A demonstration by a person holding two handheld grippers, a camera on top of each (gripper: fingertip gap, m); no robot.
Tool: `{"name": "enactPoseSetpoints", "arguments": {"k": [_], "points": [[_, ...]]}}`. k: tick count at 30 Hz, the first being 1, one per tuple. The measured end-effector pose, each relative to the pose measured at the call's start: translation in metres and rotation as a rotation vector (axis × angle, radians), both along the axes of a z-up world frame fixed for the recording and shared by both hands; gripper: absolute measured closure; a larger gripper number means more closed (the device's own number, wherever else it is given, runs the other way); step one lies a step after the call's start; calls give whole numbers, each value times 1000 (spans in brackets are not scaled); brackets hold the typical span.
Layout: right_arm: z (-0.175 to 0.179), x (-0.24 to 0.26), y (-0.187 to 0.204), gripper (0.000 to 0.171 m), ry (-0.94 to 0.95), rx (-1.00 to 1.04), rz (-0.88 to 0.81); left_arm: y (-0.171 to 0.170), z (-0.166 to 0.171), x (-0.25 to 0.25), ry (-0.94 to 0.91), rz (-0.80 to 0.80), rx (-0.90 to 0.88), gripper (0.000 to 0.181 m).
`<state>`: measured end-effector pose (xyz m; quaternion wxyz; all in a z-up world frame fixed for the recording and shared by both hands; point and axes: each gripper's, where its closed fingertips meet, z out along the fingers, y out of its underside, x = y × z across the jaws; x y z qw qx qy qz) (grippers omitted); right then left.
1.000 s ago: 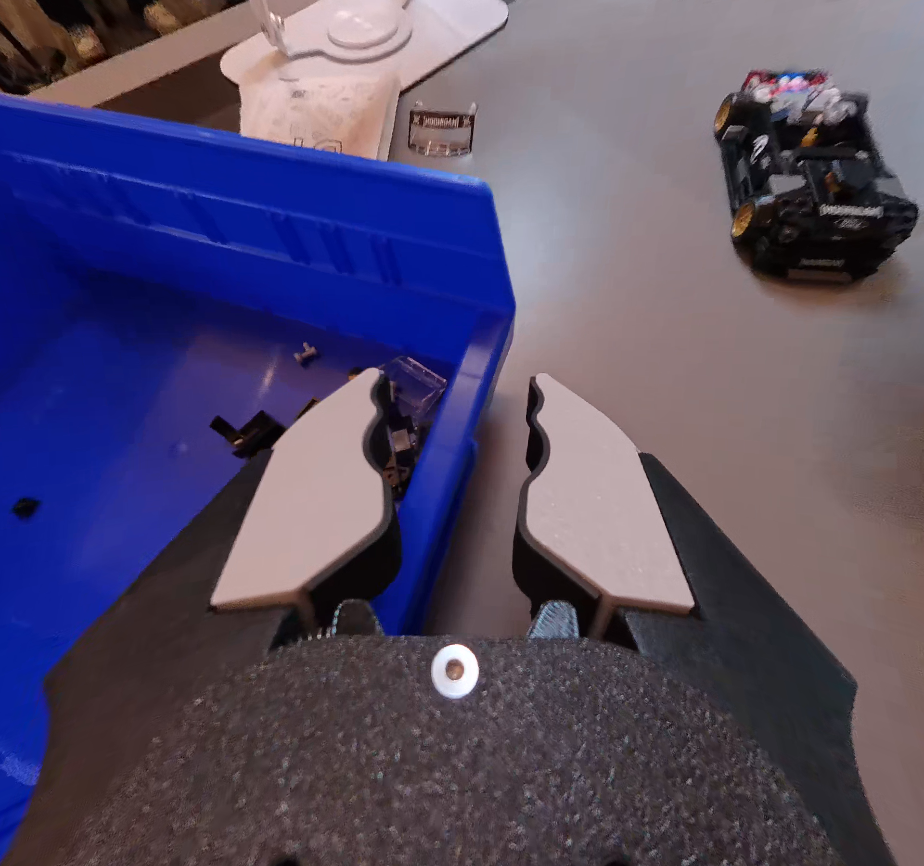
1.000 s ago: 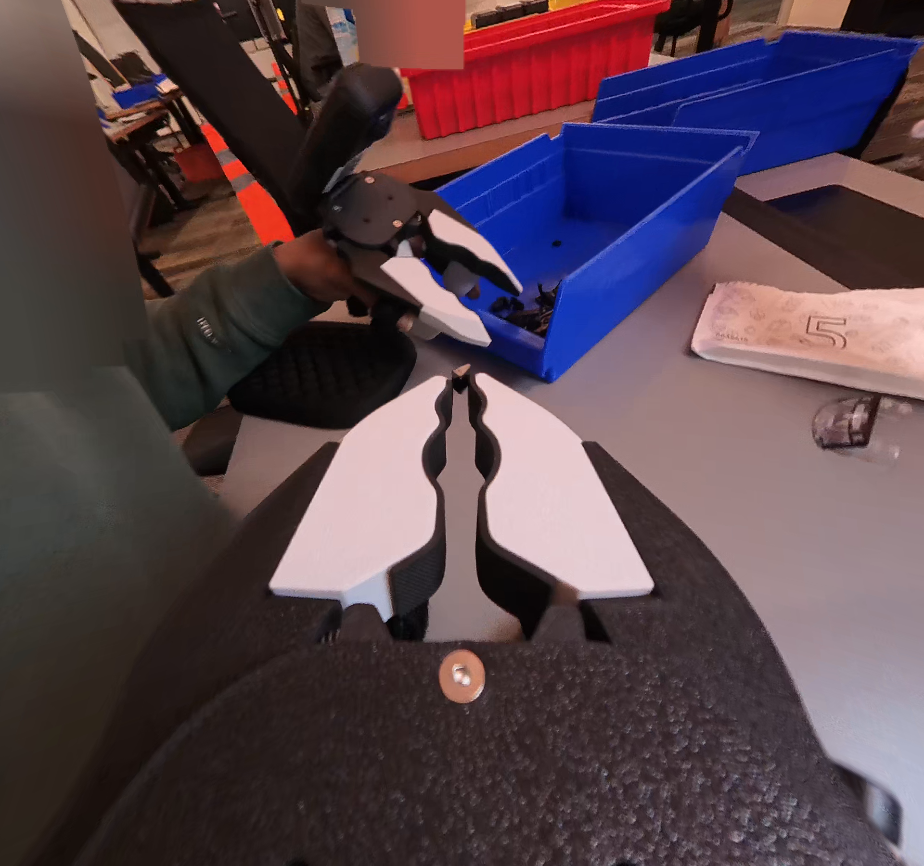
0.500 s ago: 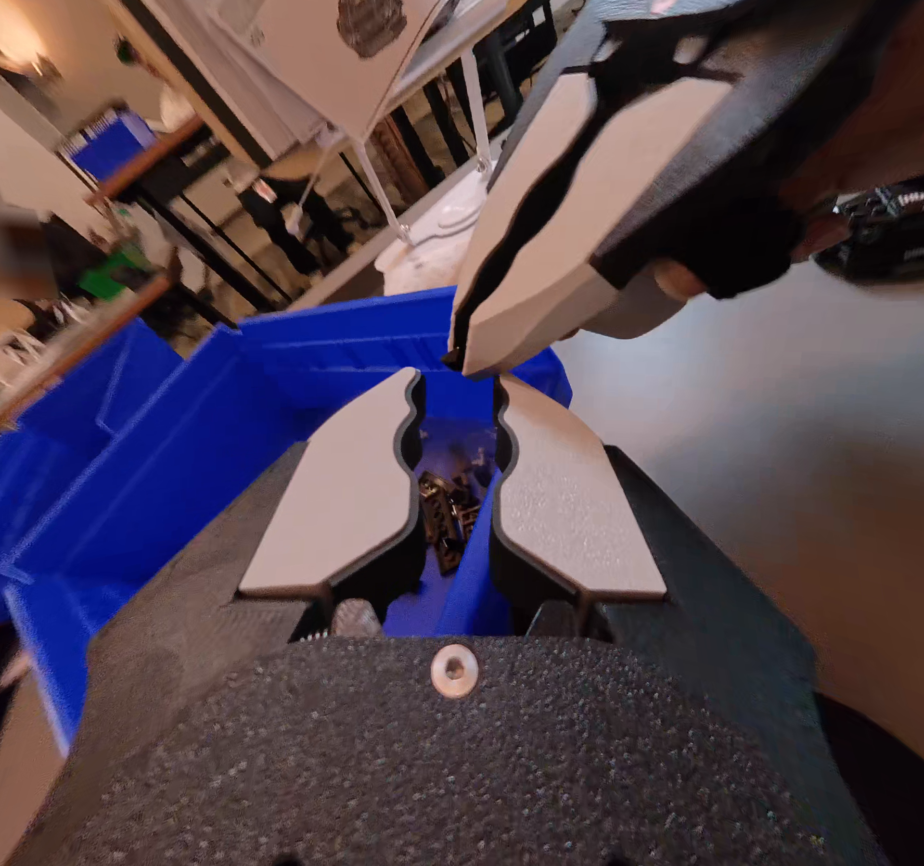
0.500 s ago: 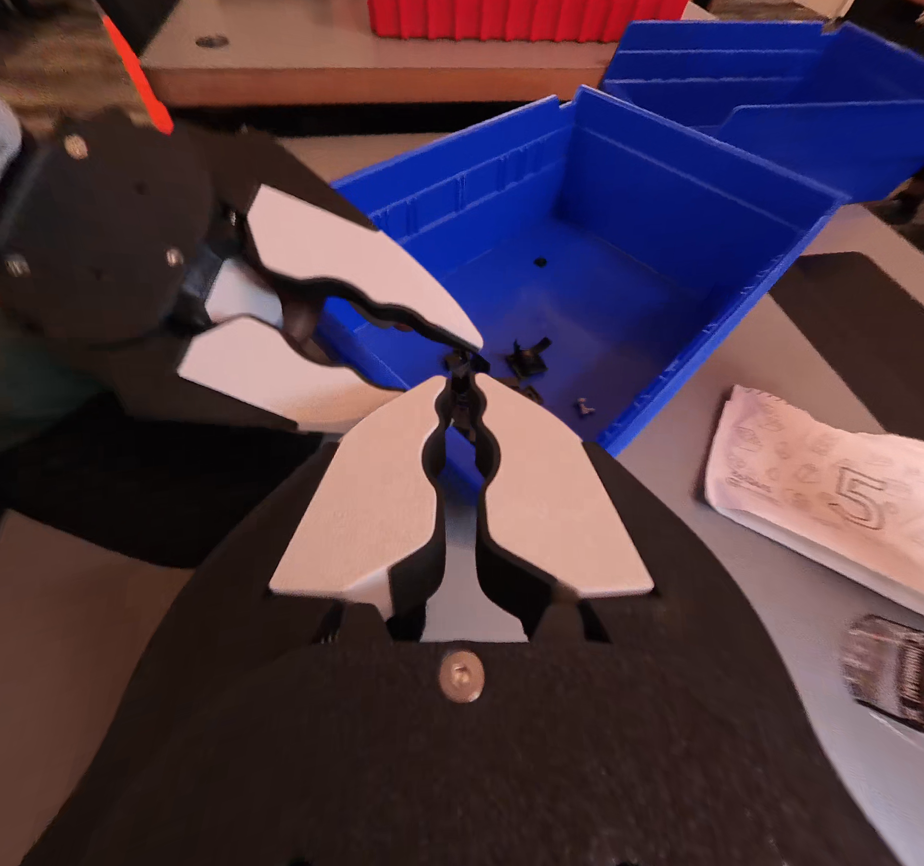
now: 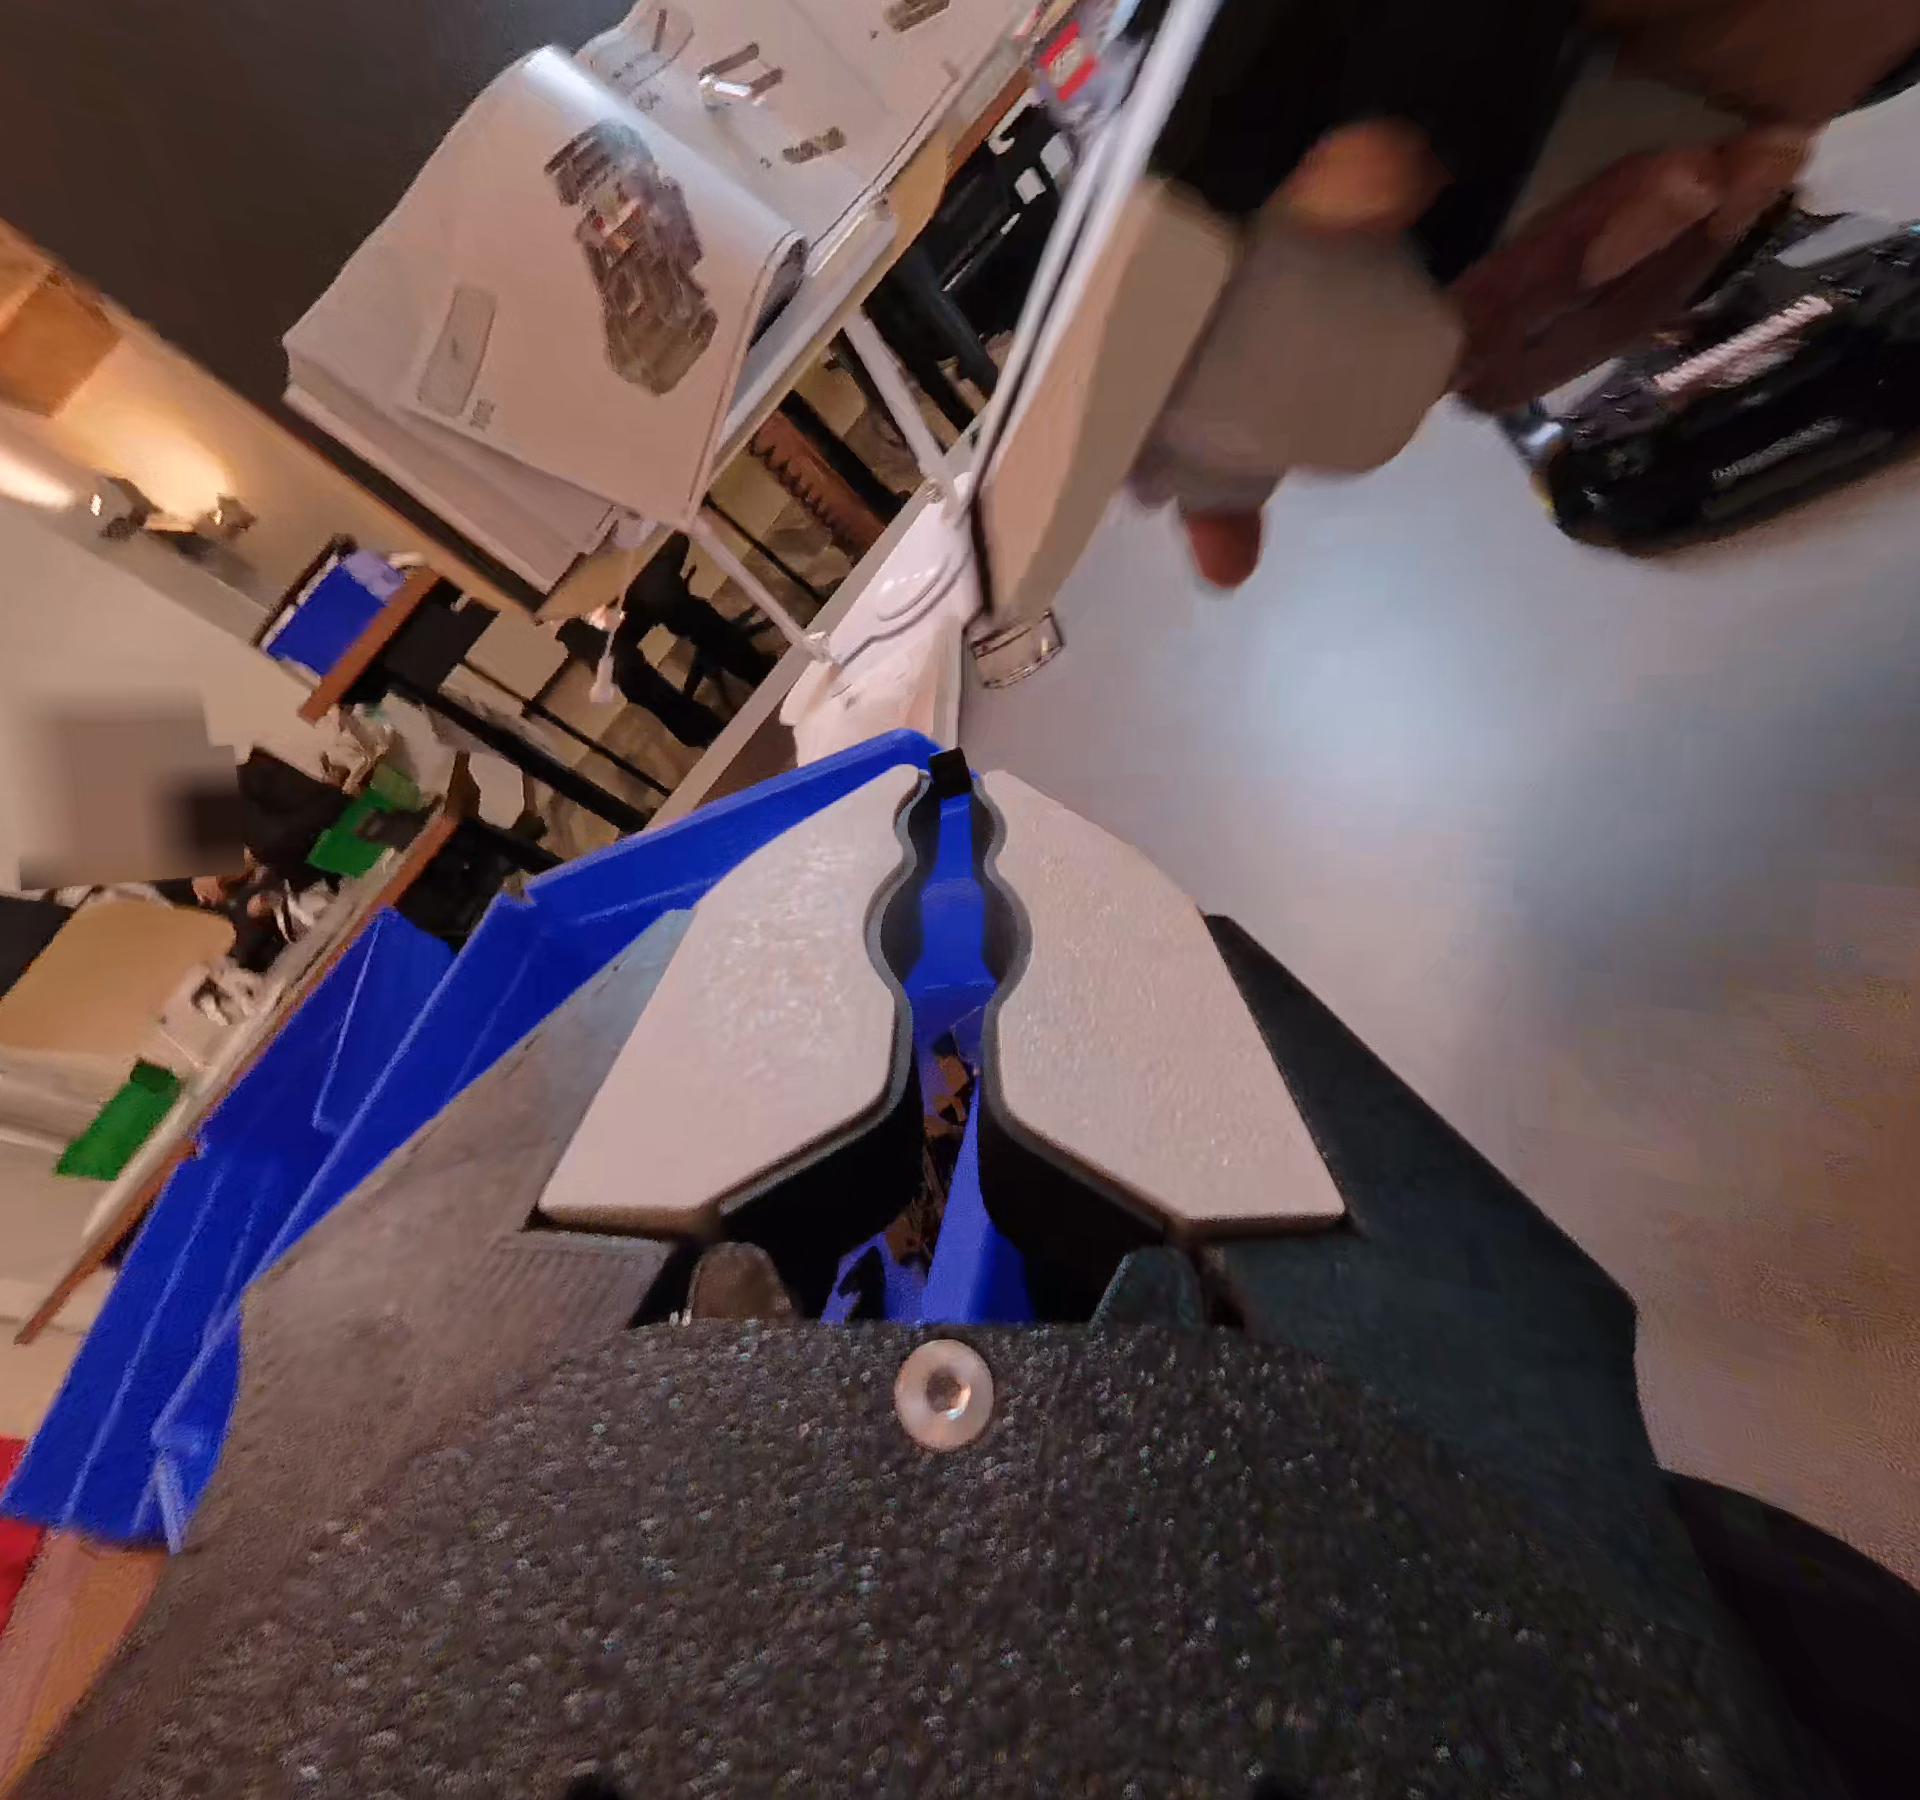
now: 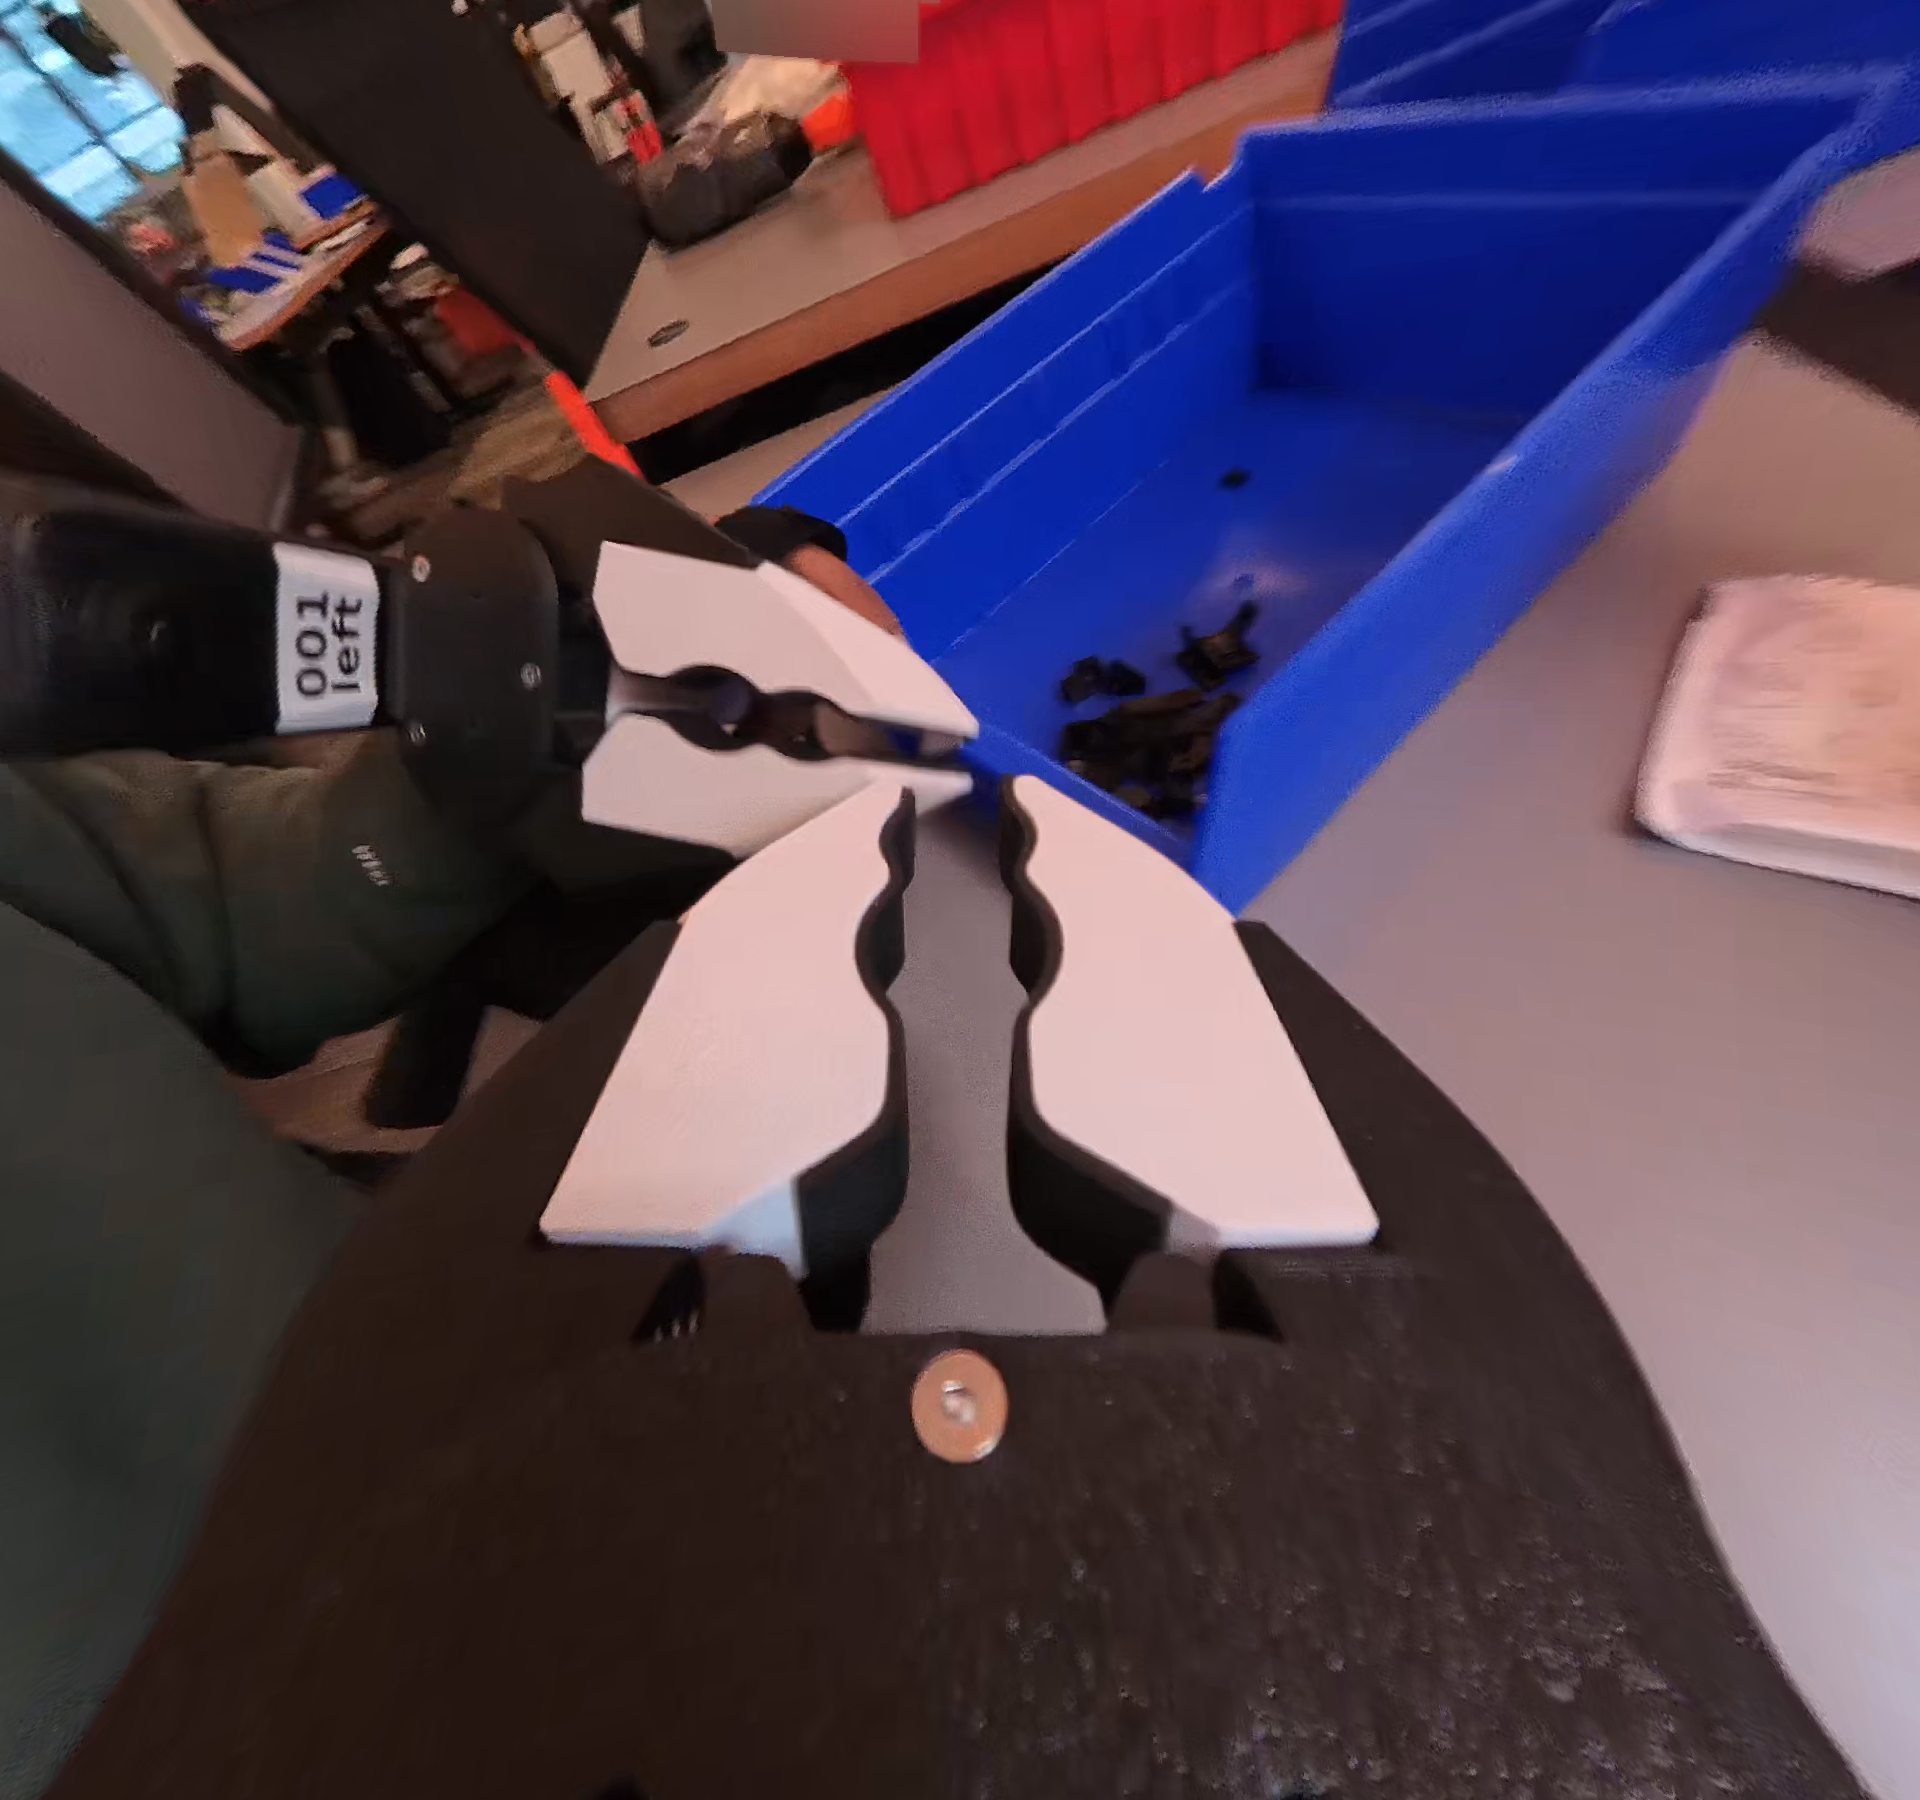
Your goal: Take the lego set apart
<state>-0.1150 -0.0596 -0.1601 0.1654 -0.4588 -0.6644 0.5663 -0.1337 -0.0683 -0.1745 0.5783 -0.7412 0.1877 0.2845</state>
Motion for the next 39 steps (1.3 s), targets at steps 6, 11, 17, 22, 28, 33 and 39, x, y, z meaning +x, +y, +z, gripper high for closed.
{"name": "enactPoseSetpoints", "arguments": {"k": [6,11,17,22,28,33,39], "points": [[14,63,84,146,153,231,-252,-5,-34,-62,-331,283,-225,175],[1,133,176,146,86,333,-515,0,-54,-63,-639,329,-332,126],[-33,180,200,151,-55,298,-555,18,-30,-46,-690,241,-202,117],[-68,169,182,150,-185,350,-458,53,-8,39,-707,-96,-205,130],[-89,154,179,151,-323,372,-463,97,-57,131,-675,-320,-434,105],[-99,153,184,154,-365,475,-519,123,-87,159,-595,-378,-542,92],[-100,153,182,154,-412,537,-534,137,-101,171,-575,-397,-582,89]]}}
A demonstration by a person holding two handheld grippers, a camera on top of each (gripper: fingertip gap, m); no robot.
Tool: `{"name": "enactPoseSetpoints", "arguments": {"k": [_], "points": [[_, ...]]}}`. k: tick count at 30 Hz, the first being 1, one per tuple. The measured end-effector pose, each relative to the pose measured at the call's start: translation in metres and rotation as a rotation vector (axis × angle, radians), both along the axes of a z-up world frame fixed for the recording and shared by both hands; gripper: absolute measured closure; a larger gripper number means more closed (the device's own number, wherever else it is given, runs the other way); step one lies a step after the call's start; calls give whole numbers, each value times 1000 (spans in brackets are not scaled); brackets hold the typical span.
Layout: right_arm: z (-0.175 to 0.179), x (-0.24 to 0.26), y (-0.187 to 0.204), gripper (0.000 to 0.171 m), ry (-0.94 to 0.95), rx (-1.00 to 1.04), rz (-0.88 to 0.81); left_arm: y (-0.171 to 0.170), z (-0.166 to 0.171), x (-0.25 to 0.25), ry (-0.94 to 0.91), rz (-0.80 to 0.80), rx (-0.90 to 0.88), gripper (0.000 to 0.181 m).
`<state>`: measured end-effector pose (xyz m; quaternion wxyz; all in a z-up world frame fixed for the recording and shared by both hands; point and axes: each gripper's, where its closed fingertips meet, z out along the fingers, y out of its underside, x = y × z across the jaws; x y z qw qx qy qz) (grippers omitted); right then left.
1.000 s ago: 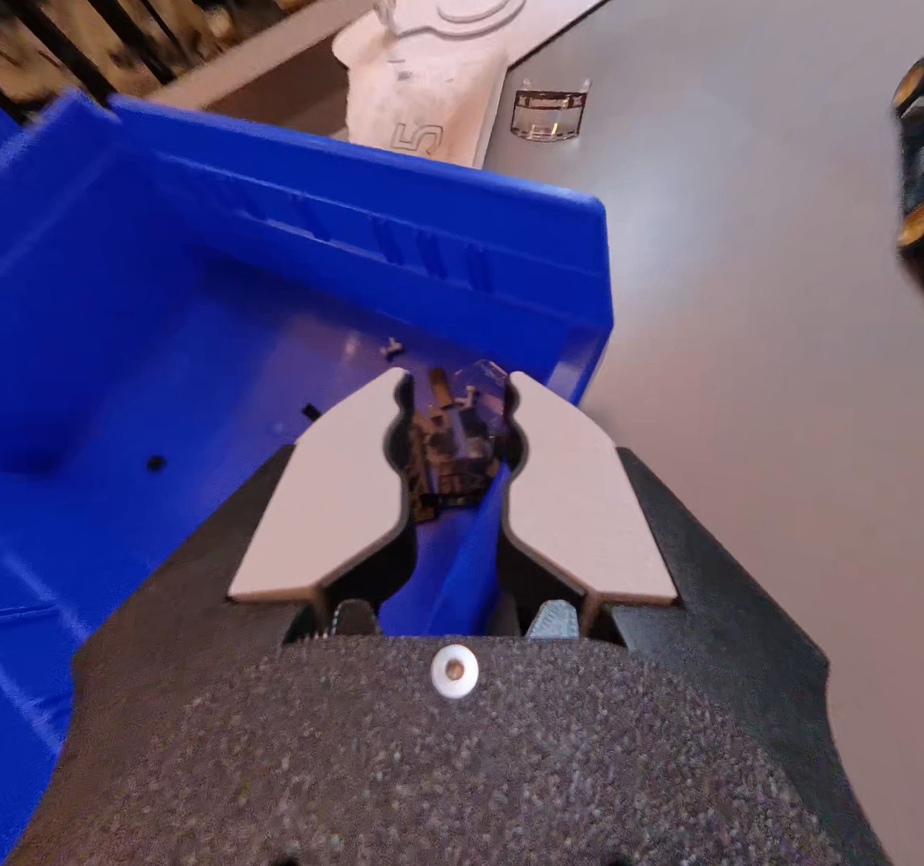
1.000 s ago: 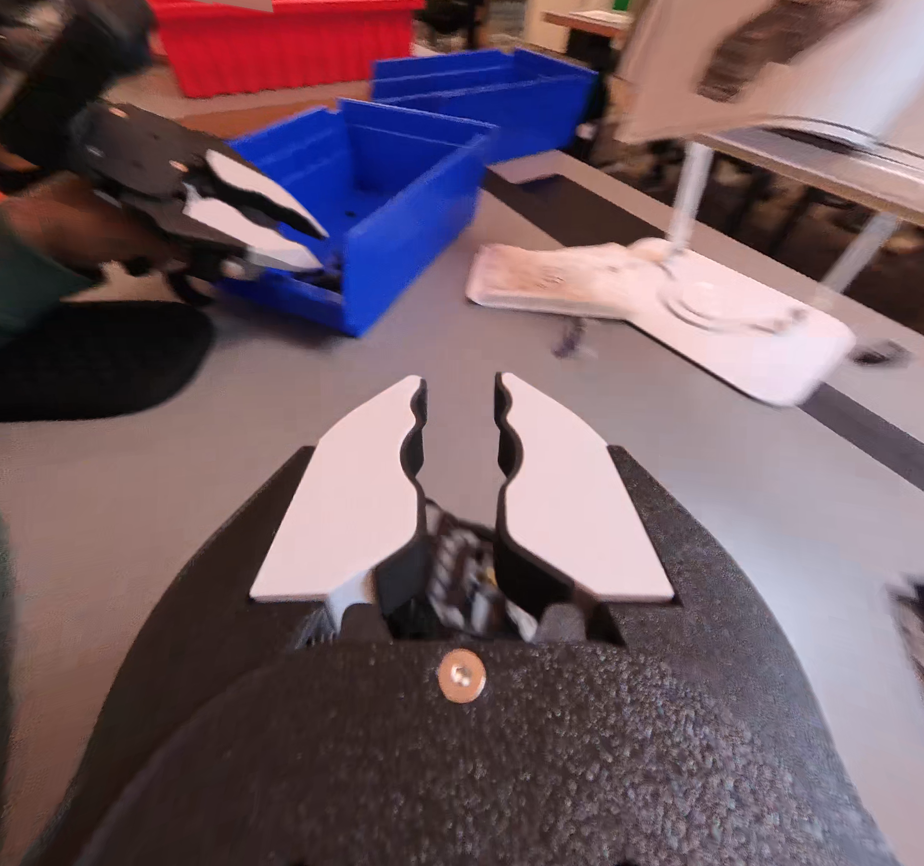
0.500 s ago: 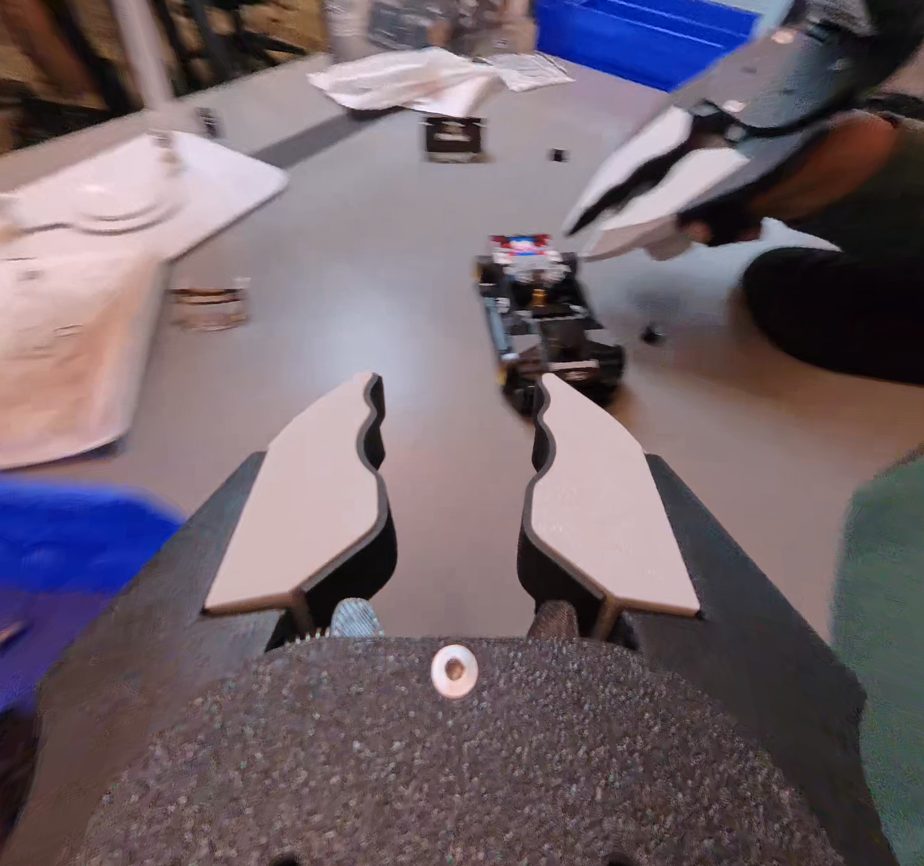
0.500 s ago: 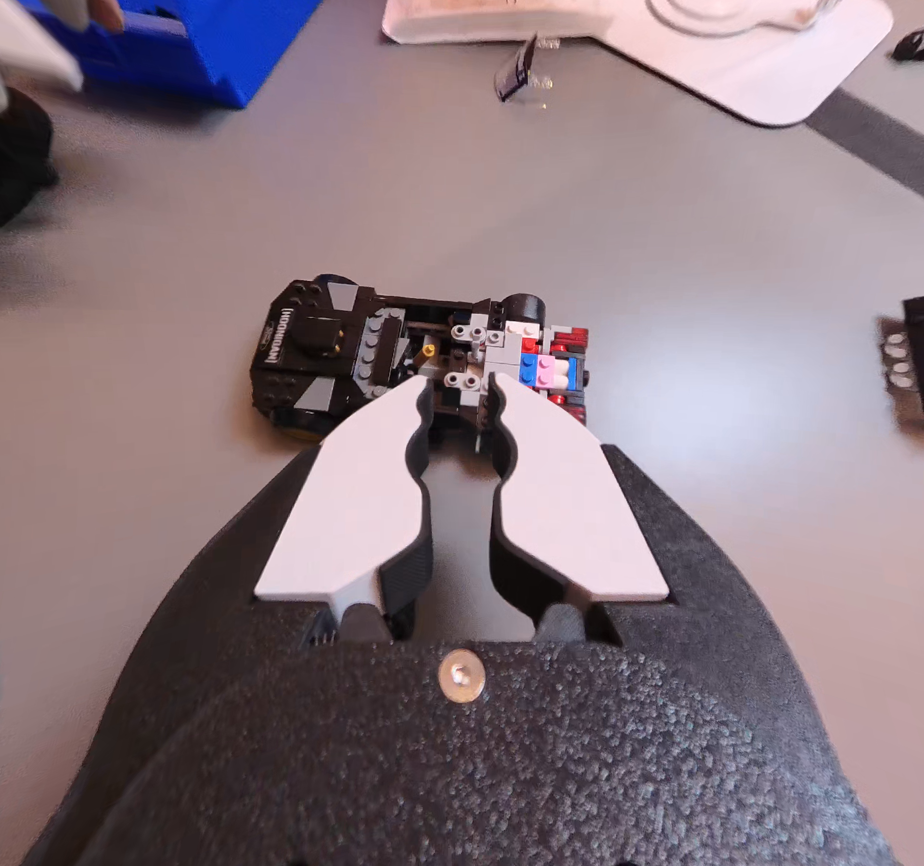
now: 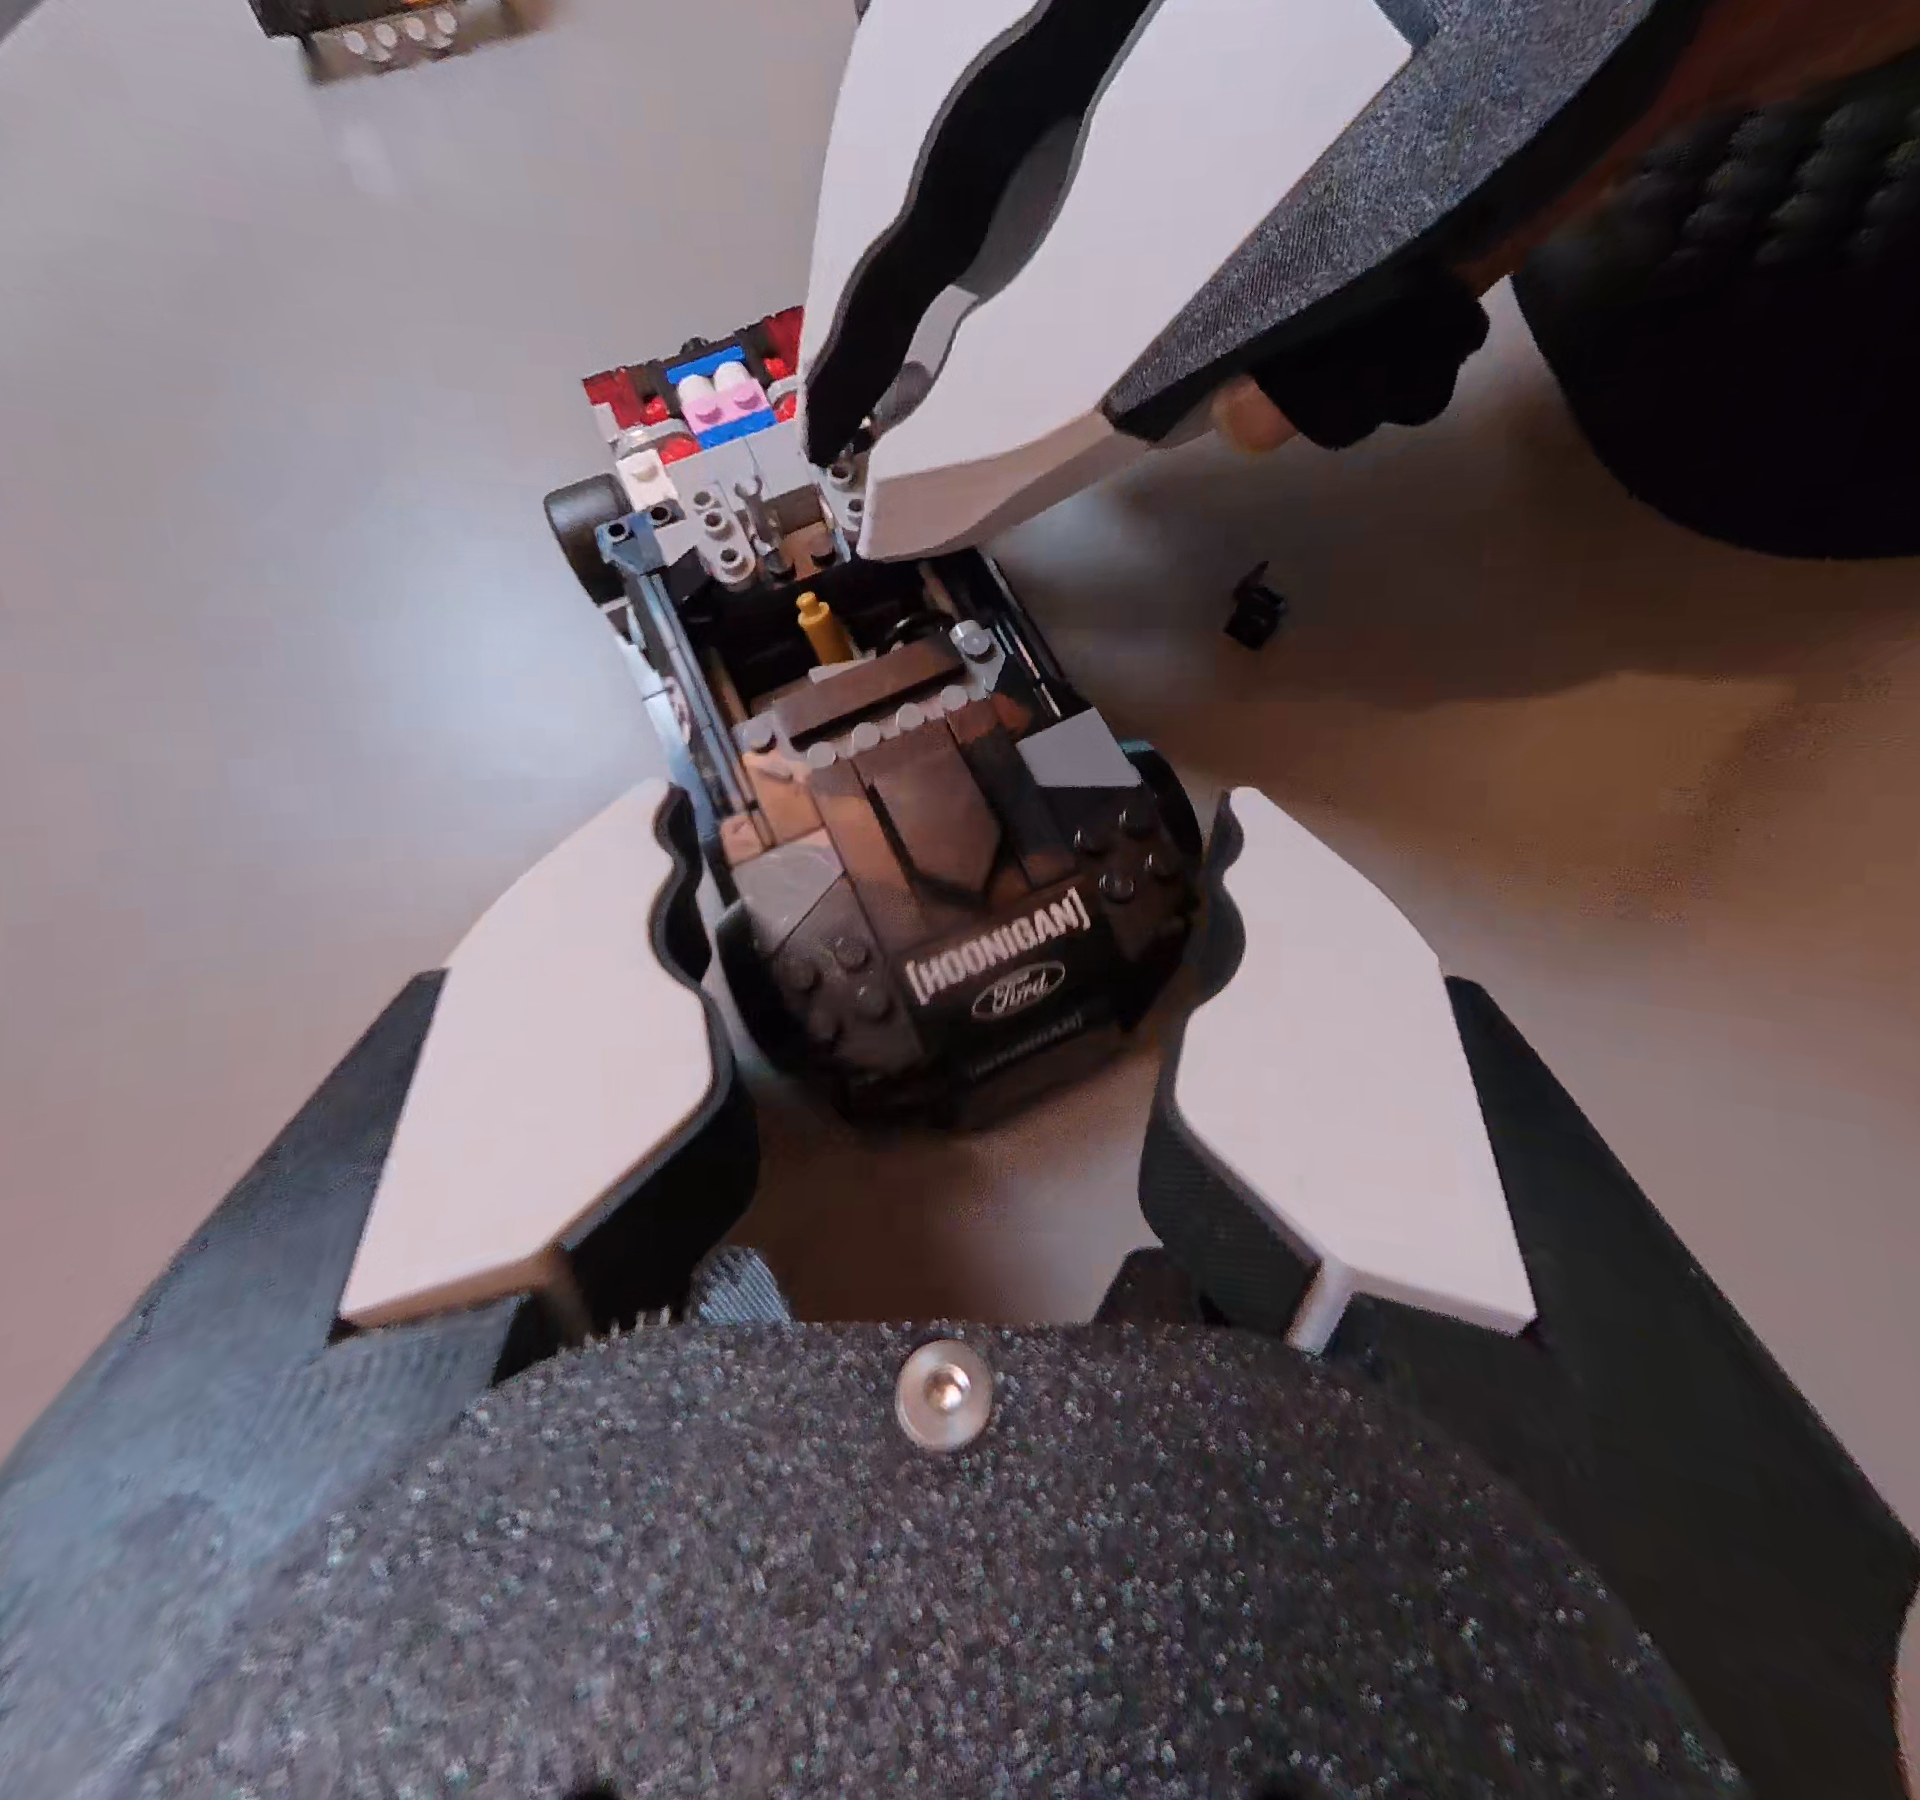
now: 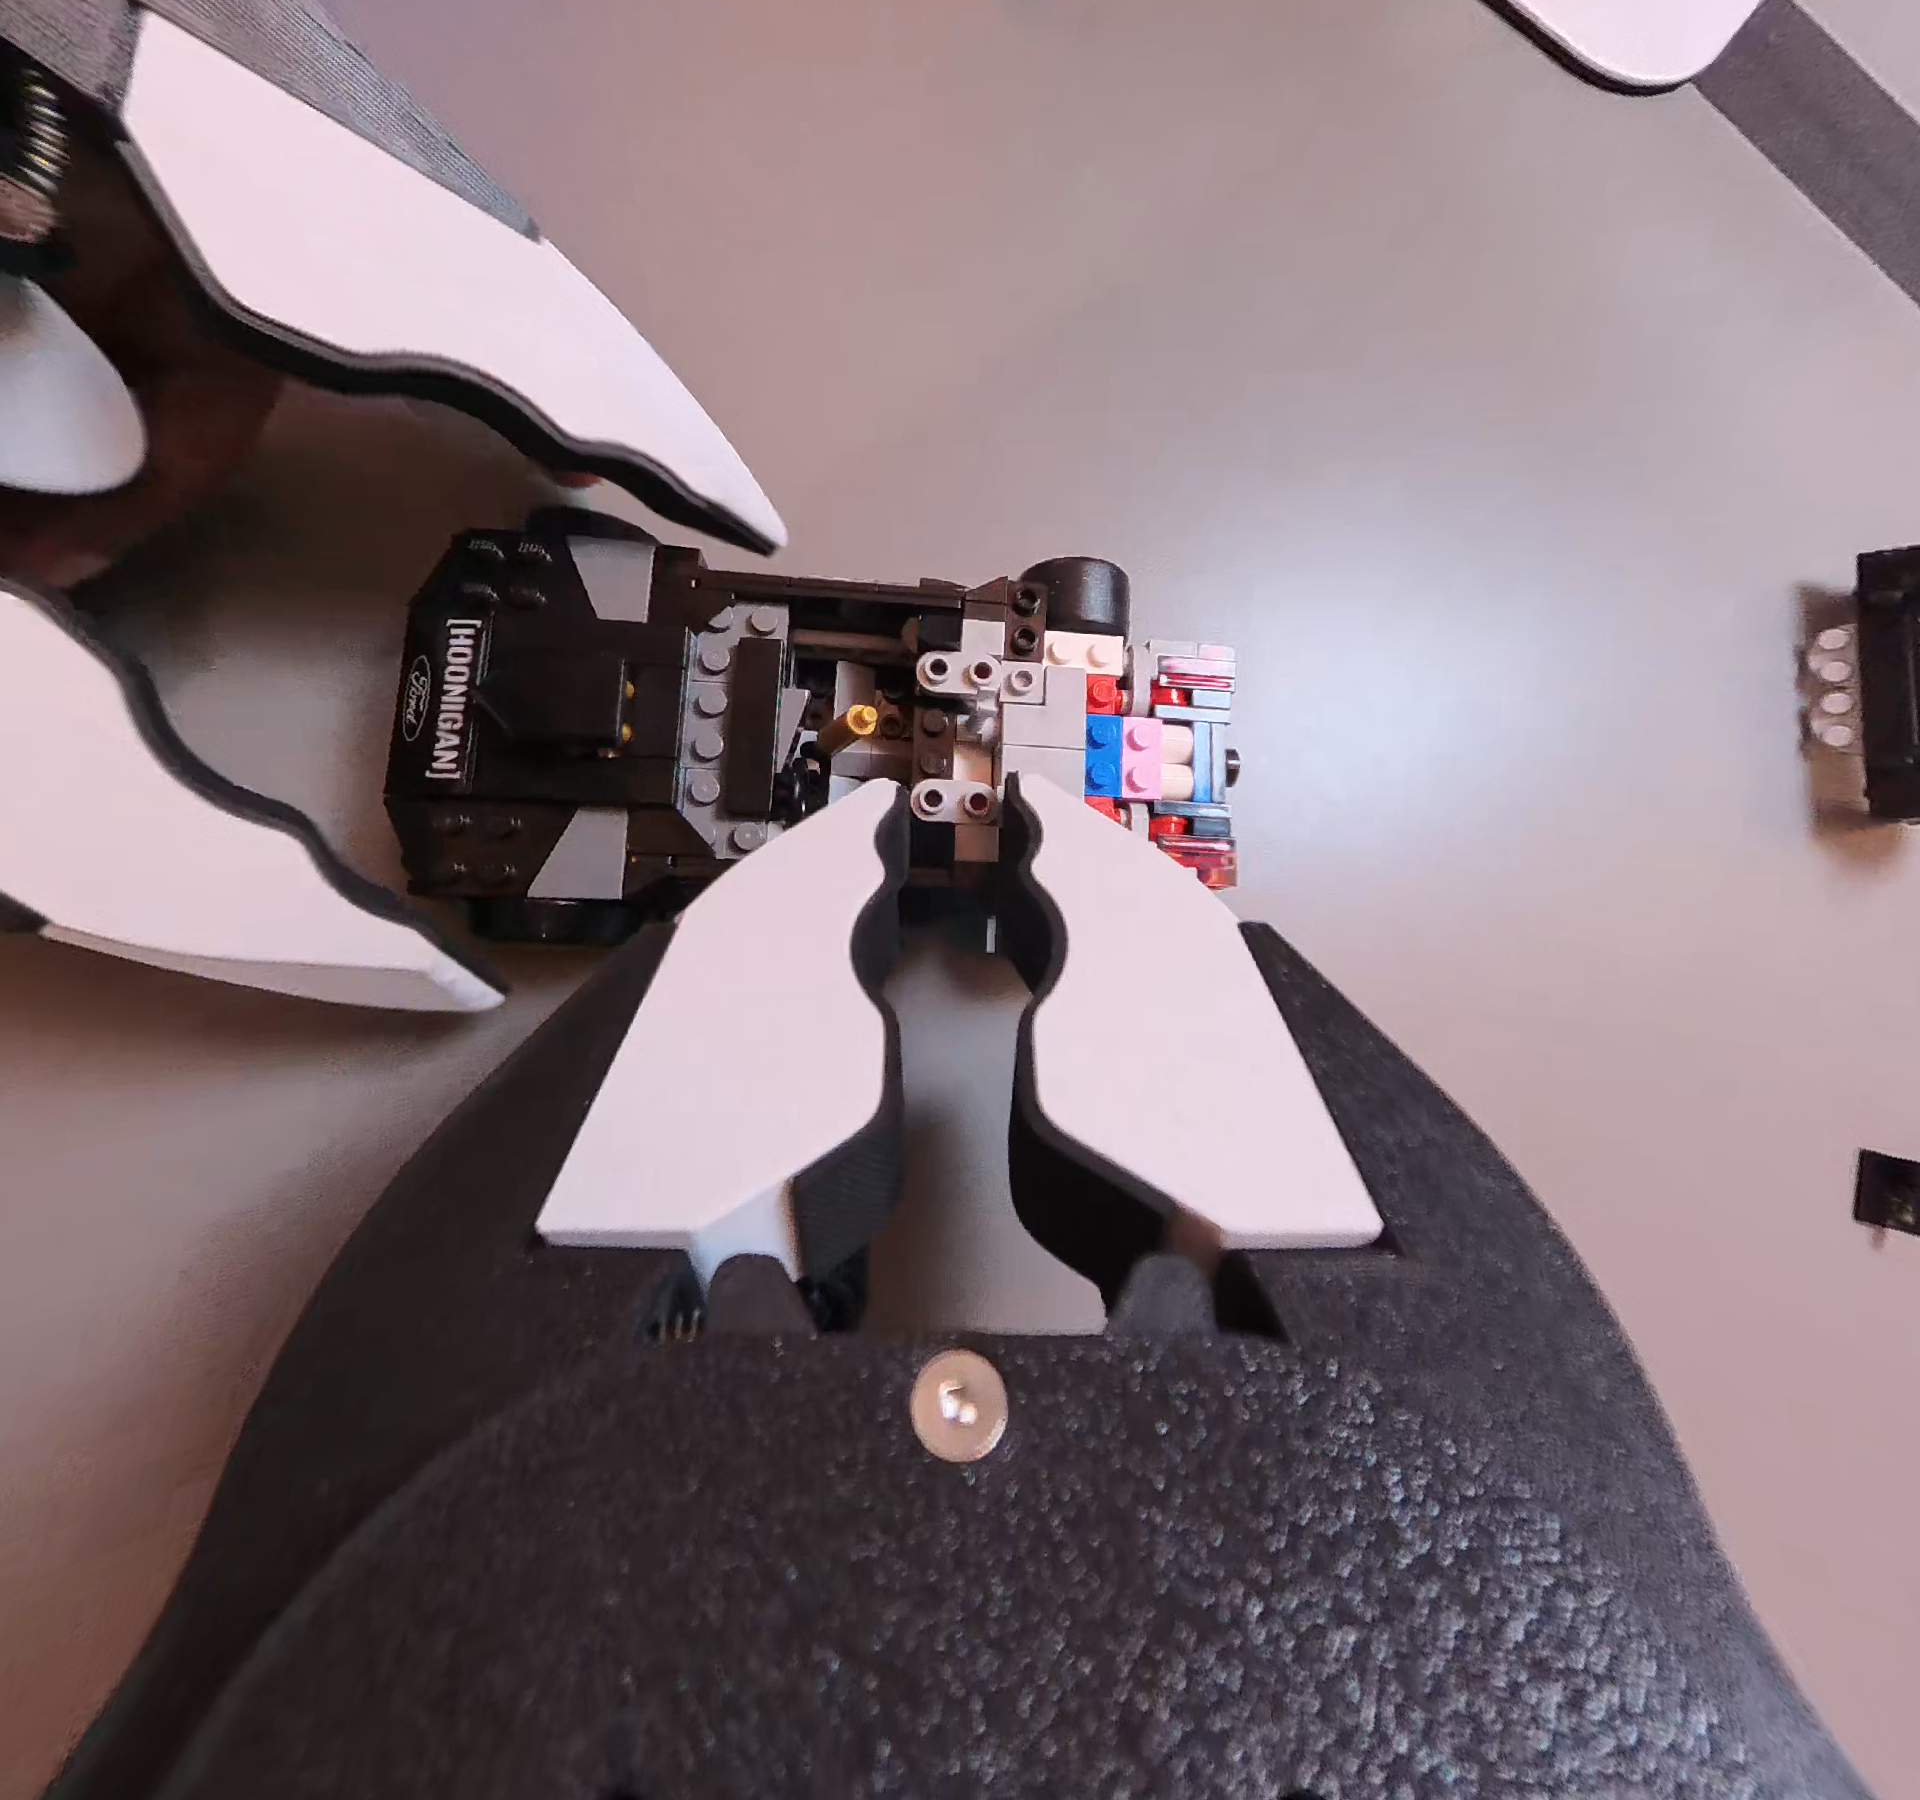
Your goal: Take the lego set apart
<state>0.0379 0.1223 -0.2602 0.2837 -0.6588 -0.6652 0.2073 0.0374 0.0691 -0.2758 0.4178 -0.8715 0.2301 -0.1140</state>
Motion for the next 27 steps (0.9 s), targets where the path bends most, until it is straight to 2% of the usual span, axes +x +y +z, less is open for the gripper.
{"name": "enactPoseSetpoints", "arguments": {"k": [12,15,16,17,19,21,23,27], "points": [[2,-2,-6,157,98,-60,-25,-1,-3,2,-8,14,1,90],[3,-2,-8,157,160,-168,-36,-1,-3,3,-11,16,-1,90],[6,-5,-19,171,197,-269,-6,0,-3,2,-12,22,0,91],[11,-10,-31,171,238,-396,1,1,-3,3,-16,20,-3,91],[6,-9,-13,171,235,-250,-29,1,-3,2,-19,26,-7,92],[34,-2,2,171,345,-329,-57,-2,-3,2,-35,33,-22,92],[54,9,16,171,407,-284,-61,-3,-3,2,-43,32,-26,92],[40,15,10,161,313,-210,-16,-2,-4,2,-46,31,-30,92]]}}
